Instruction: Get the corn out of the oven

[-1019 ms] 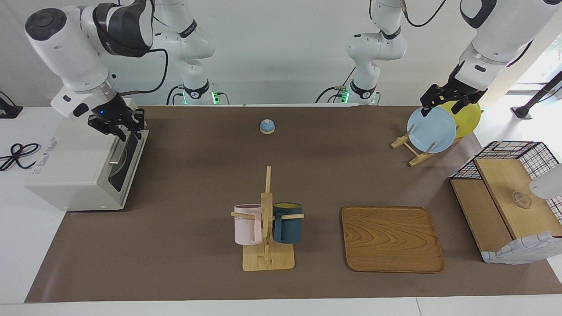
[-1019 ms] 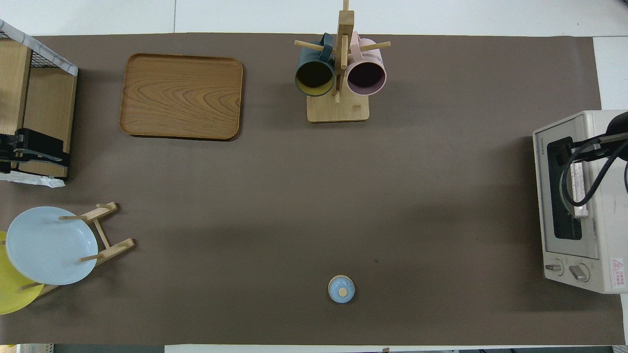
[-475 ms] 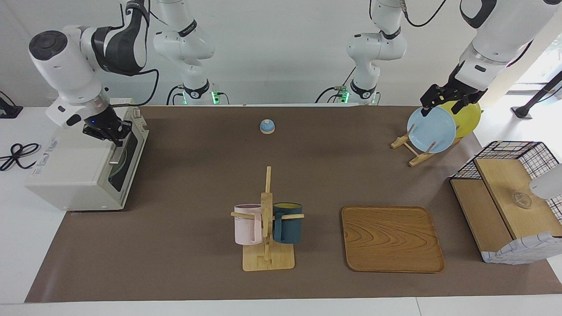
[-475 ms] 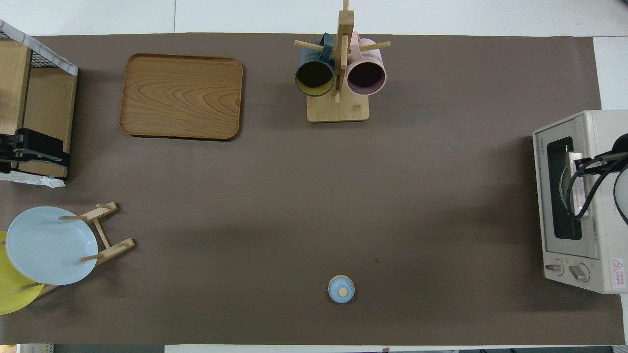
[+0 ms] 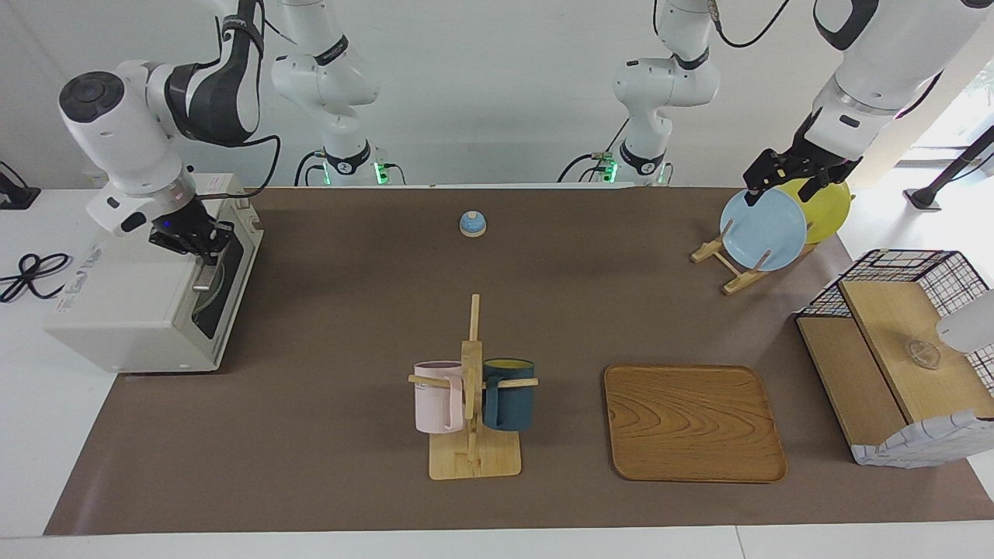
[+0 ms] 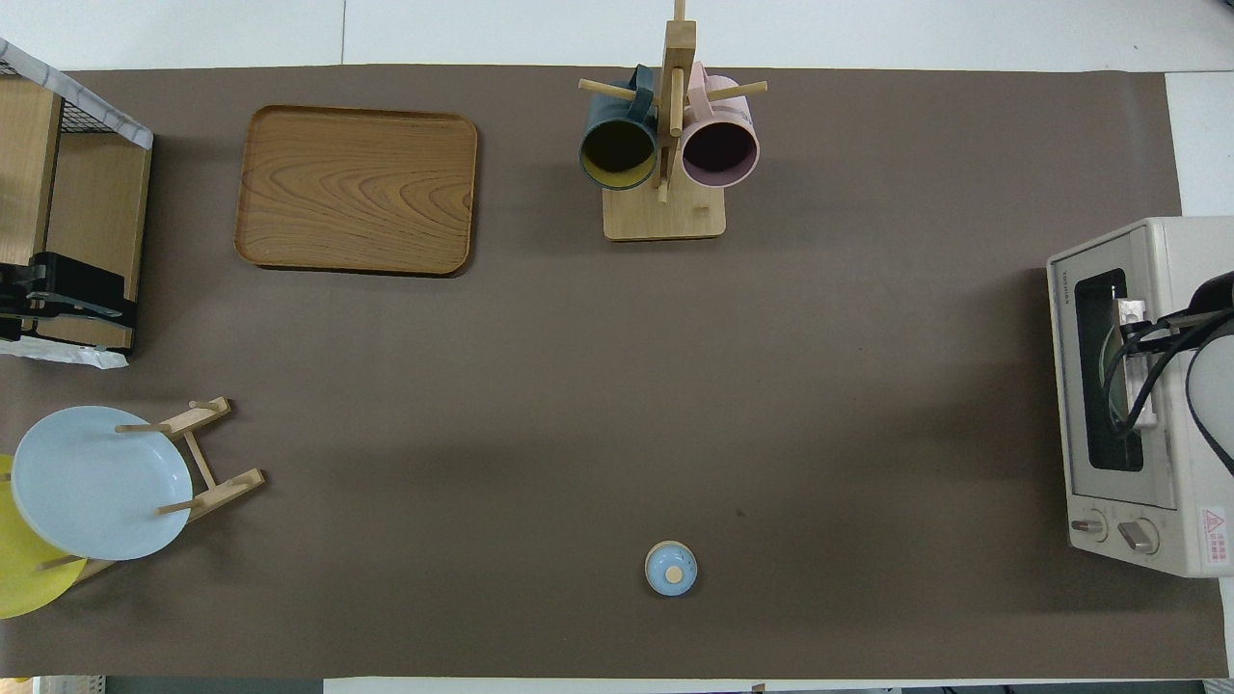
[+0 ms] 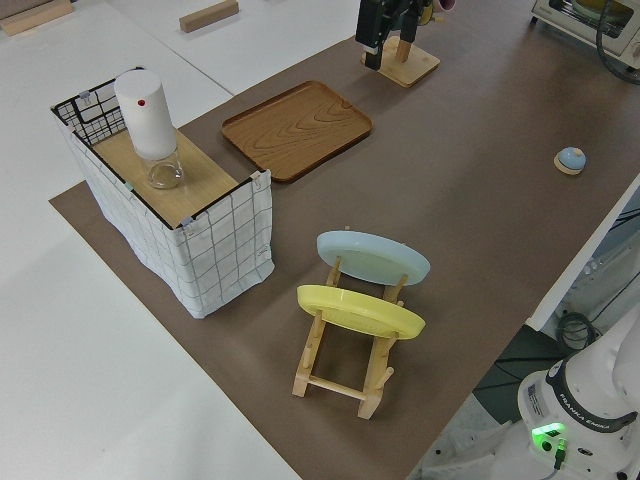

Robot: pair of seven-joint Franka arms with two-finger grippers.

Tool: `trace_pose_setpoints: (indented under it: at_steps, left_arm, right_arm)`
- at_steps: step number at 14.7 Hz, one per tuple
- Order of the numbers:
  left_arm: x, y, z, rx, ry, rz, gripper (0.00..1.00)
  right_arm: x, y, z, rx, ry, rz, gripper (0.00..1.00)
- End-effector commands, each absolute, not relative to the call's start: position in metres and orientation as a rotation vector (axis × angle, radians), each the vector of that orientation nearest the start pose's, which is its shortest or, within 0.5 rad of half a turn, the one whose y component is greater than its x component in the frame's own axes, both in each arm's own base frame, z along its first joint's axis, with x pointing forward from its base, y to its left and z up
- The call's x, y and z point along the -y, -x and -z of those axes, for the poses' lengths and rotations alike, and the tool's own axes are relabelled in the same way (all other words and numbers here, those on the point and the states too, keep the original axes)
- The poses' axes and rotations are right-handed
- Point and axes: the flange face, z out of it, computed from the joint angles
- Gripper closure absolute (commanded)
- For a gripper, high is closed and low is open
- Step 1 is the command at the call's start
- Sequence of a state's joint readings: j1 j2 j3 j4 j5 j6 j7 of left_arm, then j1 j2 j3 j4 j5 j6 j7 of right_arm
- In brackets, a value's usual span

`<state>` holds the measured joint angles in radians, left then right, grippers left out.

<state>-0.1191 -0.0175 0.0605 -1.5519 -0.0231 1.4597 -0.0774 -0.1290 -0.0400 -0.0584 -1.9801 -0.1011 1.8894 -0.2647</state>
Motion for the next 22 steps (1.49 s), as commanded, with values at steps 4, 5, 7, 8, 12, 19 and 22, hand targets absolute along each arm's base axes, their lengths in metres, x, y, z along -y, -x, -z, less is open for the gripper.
trace_pose_setpoints:
  at_steps: [4, 5, 7, 8, 12, 19, 22]
  left_arm:
    - [0.030, -0.527, -0.635, 0.027, 3.153, -0.125, 0.00]
    - [0.030, -0.527, -0.635, 0.027, 3.153, -0.125, 0.00]
    - [0.030, -0.527, -0.635, 0.027, 3.153, -0.125, 0.00]
    - [0.030, -0.527, -0.635, 0.027, 3.153, -0.125, 0.00]
    - [0.030, -0.527, -0.635, 0.027, 3.153, -0.125, 0.00]
    - [0.030, -0.527, -0.635, 0.027, 3.153, -0.125, 0.00]
    - [0.030, -0.527, -0.635, 0.027, 3.153, -0.125, 0.00]
  right_arm:
    - [0.109, -0.520, -0.465, 0.214, 3.215, -0.132, 1.00]
    - [0.109, -0.520, -0.462, 0.212, 3.214, -0.139, 1.00]
    - [0.104, -0.521, -0.457, 0.226, 3.216, -0.116, 1.00]
    - [0.101, -0.520, -0.452, 0.229, 3.214, -0.117, 1.00]
    - [0.094, -0.524, -0.438, 0.242, 3.214, -0.090, 1.00]
    - [0.059, -0.540, -0.414, 0.306, 3.201, -0.078, 1.00]
    - [0.054, -0.544, -0.402, 0.310, 3.196, -0.091, 1.00]
